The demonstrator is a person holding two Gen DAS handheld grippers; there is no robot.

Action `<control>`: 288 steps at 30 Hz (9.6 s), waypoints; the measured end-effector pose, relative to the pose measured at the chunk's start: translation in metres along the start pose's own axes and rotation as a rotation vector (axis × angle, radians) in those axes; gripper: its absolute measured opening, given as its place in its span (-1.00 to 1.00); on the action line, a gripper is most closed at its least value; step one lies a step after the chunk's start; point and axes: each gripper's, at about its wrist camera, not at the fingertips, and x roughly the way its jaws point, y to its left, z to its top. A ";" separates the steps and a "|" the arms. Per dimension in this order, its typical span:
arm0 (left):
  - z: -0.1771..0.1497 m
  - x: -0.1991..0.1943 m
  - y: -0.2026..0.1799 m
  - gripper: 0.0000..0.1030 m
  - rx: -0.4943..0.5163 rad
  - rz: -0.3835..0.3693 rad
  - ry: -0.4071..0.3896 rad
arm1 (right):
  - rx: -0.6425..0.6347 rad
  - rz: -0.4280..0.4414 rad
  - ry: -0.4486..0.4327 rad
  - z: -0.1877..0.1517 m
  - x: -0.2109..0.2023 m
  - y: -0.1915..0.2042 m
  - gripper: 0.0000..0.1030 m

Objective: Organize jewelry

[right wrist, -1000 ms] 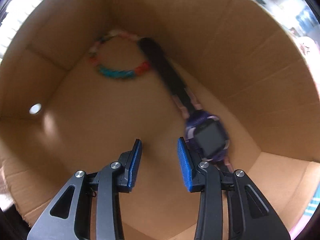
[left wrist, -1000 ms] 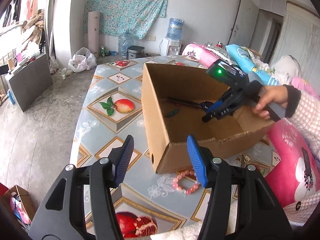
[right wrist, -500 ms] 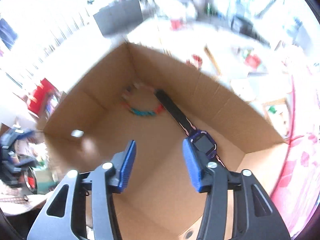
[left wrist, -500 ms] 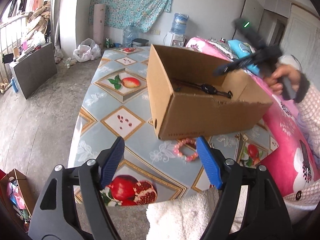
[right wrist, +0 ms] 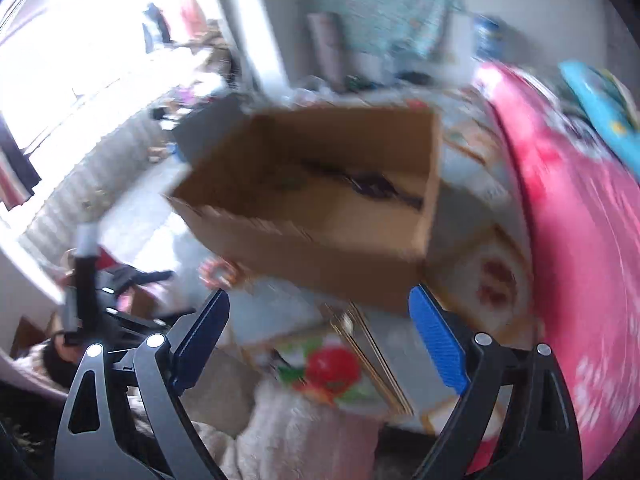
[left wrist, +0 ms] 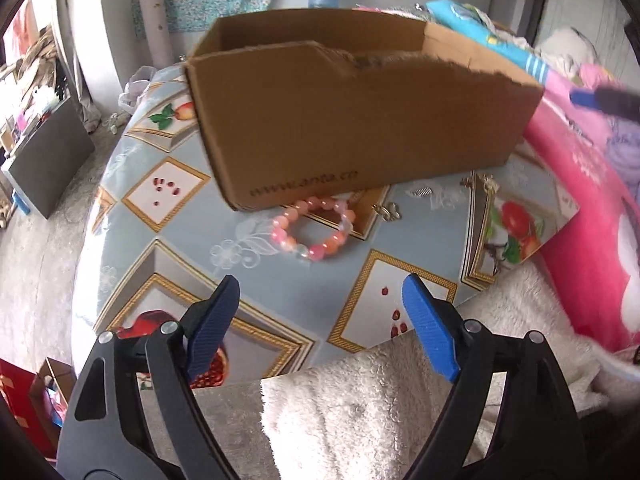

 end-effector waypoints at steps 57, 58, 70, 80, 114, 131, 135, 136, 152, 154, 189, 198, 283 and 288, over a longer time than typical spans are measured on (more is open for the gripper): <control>0.029 -0.014 -0.005 0.24 0.062 -0.107 -0.168 | 0.079 0.097 -0.101 -0.028 0.053 0.025 0.26; 0.030 -0.011 -0.007 0.15 0.067 -0.112 -0.157 | 0.087 0.113 -0.098 -0.026 0.055 0.025 0.21; 0.025 0.029 0.018 0.06 -0.004 -0.107 -0.027 | 0.091 0.150 -0.085 -0.020 0.064 0.030 0.19; 0.028 0.007 0.015 0.07 0.032 -0.121 -0.117 | 0.096 0.173 -0.112 -0.015 0.062 0.029 0.15; 0.043 0.039 -0.042 -0.45 0.283 -0.068 -0.057 | 0.111 0.262 0.039 -0.054 0.096 0.039 -0.23; 0.050 0.048 -0.048 -0.85 0.315 -0.116 -0.039 | 0.125 0.280 0.042 -0.055 0.101 0.036 -0.23; 0.049 0.047 -0.049 -0.85 0.306 -0.111 -0.039 | 0.128 0.277 0.039 -0.057 0.099 0.034 -0.23; 0.049 0.046 -0.049 -0.89 0.302 -0.119 -0.035 | 0.129 0.277 0.039 -0.057 0.098 0.034 -0.23; 0.055 0.051 -0.035 -0.47 0.262 -0.160 -0.010 | 0.127 0.284 0.043 -0.054 0.100 0.038 -0.23; 0.058 0.053 -0.036 -0.48 0.270 -0.160 0.004 | 0.128 0.284 0.042 -0.053 0.099 0.038 -0.23; 0.055 0.019 -0.016 -0.63 0.154 -0.144 -0.066 | -0.003 0.175 0.006 -0.029 0.102 0.053 -0.23; 0.051 0.012 0.000 -0.63 0.101 -0.170 -0.089 | -0.187 0.047 0.054 -0.017 0.127 0.077 -0.38; 0.036 -0.002 0.023 -0.63 0.060 -0.198 -0.141 | -0.211 -0.002 0.323 0.034 0.136 0.096 -0.91; 0.035 -0.004 0.023 -0.63 0.059 -0.197 -0.144 | -0.197 -0.001 0.325 0.033 0.126 0.084 -0.91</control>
